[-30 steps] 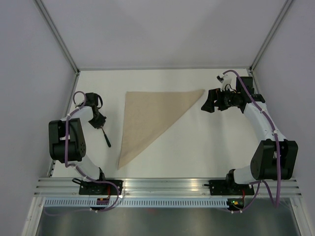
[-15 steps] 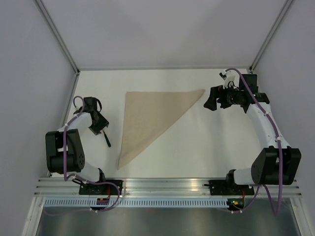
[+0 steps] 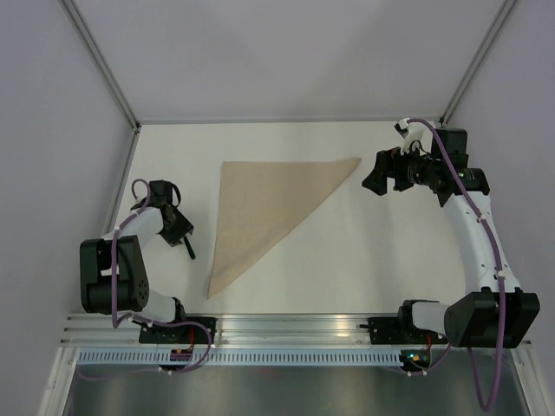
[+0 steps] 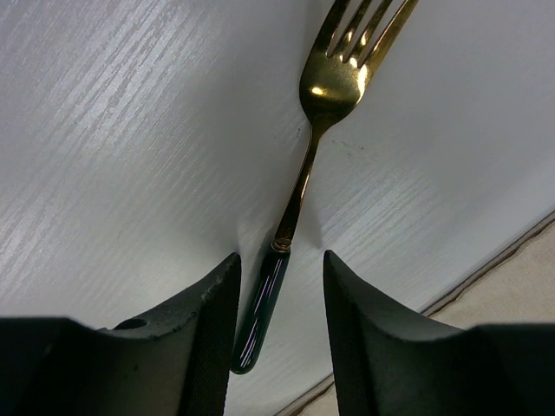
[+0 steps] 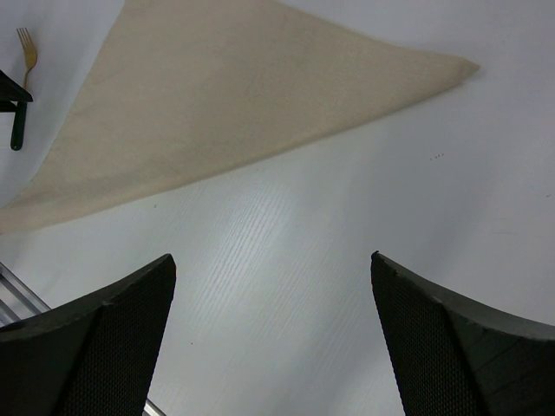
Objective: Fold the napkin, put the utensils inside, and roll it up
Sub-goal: Grab a utensil with the left arm
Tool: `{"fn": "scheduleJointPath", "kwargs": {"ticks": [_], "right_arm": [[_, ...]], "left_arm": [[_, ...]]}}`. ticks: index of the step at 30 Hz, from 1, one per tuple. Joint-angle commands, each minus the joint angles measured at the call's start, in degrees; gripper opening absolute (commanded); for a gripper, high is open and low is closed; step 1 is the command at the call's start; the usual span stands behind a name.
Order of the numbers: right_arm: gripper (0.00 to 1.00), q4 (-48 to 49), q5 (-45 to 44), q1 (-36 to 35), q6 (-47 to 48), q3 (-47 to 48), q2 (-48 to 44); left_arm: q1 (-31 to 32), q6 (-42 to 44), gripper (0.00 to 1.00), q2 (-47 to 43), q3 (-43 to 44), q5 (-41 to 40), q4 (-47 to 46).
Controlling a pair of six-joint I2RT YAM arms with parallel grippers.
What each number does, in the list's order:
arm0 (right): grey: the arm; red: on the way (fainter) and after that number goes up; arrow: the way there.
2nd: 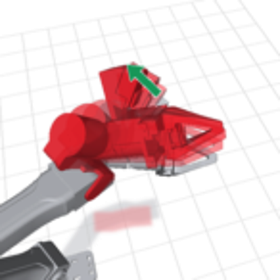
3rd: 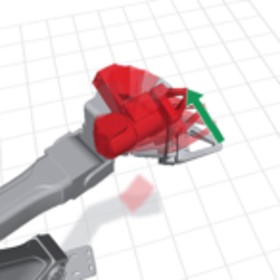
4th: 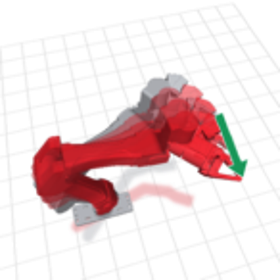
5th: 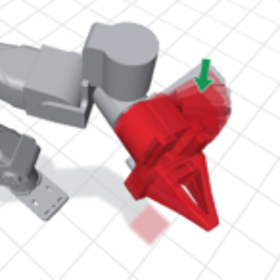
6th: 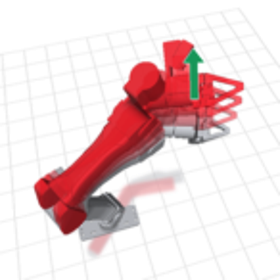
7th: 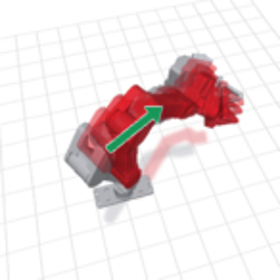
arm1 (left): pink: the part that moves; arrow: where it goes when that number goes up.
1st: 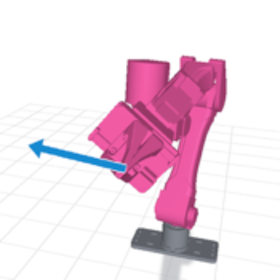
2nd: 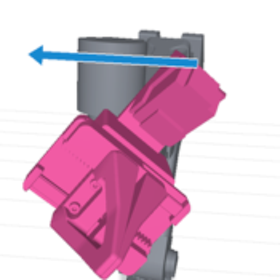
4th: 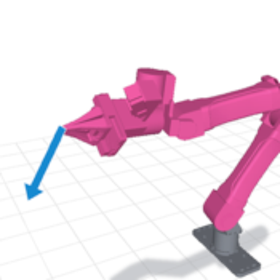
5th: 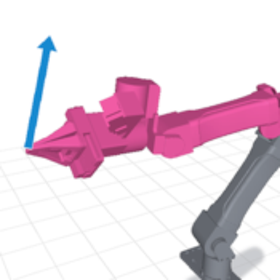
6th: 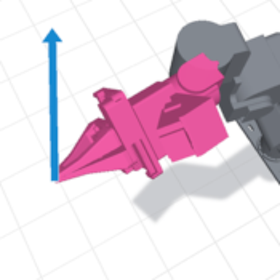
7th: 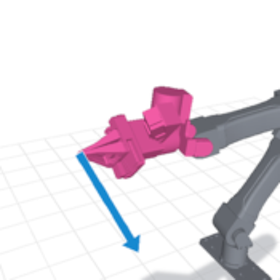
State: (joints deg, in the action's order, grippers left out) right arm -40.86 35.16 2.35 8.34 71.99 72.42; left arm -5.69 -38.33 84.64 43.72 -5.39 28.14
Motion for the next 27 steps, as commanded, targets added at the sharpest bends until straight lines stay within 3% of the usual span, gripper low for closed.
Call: {"fn": "scheduleJointPath", "kwargs": {"ticks": [1,8,20,23,26,27], "right_arm": [[0.98,-1.4,0.4,-0.1,-2.4,1.7,-1.7],[0.98,-0.8,1.2,-0.1,-3.2,0.3,-2.5],[0.98,-0.8,2.5,0.6,-2.7,-0.1,-2.4],[0.98,-1.0,2.6,0.6,-2.5,-0.2,-2.3],[0.98,-1.0,2.5,0.6,-2.1,-0.4,-2.4],[0.98,-1.0,2.4,0.7,-2.2,-0.5,-2.5]], "left_arm": [[0.6,1.1,0.47,-0.4,-1.8,1.4,0.2],[3.1,-0.4,0.45,2.9,-1.7,-3.2,1.3],[7.1,-3.3,0.32,9.3,2.0,-7.0,4.9],[7.1,-3.1,0.22,10.2,2.6,-7.3,5.2],[7.1,-1.9,0.03,9.8,3.6,-7.0,5.3],[7.1,-1.5,0.02,9.6,3.9,-6.9,5.3]]}}
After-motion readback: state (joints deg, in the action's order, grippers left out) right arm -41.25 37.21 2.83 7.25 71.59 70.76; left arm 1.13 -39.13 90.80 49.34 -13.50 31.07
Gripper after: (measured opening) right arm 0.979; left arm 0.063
